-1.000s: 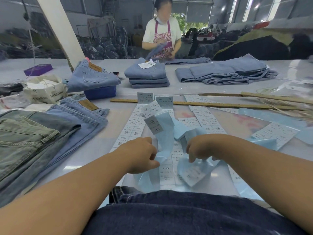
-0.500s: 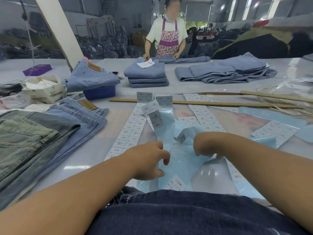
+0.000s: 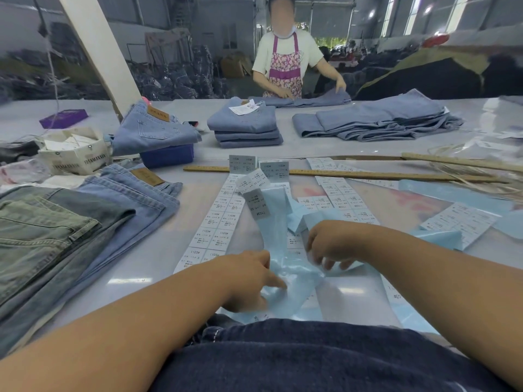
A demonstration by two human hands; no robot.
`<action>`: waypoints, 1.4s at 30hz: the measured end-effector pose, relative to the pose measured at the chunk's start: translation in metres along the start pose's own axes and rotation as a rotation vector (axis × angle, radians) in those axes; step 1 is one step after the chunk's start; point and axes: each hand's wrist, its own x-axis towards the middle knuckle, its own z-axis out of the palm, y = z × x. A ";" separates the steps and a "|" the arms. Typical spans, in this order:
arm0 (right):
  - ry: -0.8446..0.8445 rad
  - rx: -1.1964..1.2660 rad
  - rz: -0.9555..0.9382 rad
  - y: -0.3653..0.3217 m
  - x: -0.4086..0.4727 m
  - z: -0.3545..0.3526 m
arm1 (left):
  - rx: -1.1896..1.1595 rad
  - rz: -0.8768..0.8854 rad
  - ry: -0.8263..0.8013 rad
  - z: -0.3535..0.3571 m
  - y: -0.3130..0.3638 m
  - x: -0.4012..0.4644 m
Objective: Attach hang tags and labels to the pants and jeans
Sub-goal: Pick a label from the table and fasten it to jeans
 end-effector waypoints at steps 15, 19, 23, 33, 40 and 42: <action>-0.183 -0.219 0.093 0.002 -0.013 0.008 | -0.068 -0.024 -0.040 0.001 -0.001 0.002; -0.251 -0.202 0.089 -0.001 -0.003 0.015 | -0.082 -0.028 -0.029 0.002 -0.003 0.004; -0.257 -0.153 0.080 0.000 0.003 0.018 | -0.113 -0.046 -0.006 0.003 -0.004 0.004; -0.234 -0.131 0.178 0.017 0.006 0.013 | -0.110 -0.056 -0.023 0.001 -0.002 0.000; -0.214 -0.109 0.184 0.019 0.006 0.009 | -0.157 -0.042 0.054 0.001 -0.002 0.002; -0.186 -0.128 0.174 0.020 0.000 0.004 | -0.159 -0.035 0.098 -0.003 0.000 0.001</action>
